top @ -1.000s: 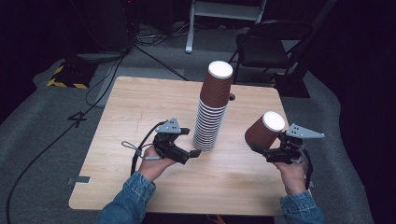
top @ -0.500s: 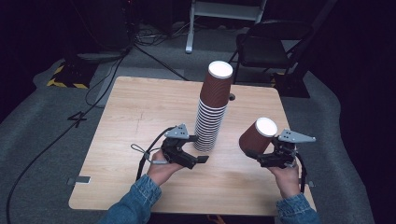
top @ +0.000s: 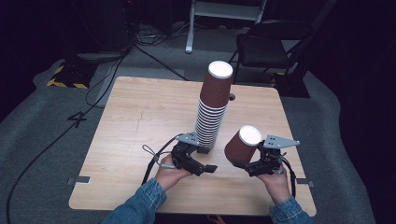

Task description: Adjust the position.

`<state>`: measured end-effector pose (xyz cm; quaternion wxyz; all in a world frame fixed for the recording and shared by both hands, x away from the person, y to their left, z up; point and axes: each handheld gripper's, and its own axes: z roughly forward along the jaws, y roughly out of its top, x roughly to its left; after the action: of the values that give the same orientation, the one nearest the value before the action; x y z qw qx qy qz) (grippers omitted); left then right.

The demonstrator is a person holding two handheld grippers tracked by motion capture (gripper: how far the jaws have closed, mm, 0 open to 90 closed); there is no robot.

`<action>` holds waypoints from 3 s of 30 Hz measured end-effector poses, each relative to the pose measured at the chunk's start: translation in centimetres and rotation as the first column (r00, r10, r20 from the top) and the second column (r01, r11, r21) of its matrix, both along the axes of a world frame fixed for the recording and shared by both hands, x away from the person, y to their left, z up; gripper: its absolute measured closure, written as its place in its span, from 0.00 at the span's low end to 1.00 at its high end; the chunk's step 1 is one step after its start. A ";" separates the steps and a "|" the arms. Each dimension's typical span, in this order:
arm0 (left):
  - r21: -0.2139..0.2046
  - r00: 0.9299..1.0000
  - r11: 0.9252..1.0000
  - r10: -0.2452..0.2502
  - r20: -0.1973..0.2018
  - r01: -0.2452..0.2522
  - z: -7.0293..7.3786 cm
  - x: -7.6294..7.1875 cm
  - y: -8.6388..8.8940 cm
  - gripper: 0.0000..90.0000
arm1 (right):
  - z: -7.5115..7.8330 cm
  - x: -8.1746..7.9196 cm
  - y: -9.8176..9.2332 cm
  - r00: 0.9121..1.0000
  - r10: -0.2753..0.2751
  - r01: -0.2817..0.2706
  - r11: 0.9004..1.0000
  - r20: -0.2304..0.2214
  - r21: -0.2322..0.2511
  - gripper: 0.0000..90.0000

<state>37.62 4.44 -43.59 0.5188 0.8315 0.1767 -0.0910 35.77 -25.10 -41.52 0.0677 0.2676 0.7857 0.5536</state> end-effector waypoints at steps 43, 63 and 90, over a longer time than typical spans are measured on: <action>-0.018 0.999 0.999 -0.039 -0.019 0.039 -0.1 -0.5 -0.5 0.45 | -1.3 -0.3 2.3 0.994 0.092 -0.093 0.995 -0.055 -0.023 0.07; 0.038 0.981 0.997 0.060 0.183 -0.068 7.1 -0.5 -1.1 0.04 | -1.4 -0.3 2.8 0.993 0.079 -0.090 0.989 -0.092 -0.115 0.08; 0.144 0.973 0.988 -0.091 0.213 0.061 8.0 -0.3 -5.2 0.24 | -1.9 -0.6 4.4 0.984 0.130 -0.153 0.969 -0.126 -0.194 0.08</action>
<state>37.31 -0.76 -35.63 0.4730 0.8762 0.0923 -0.0065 35.21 -20.71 -43.45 0.0106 0.2332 0.8576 0.4583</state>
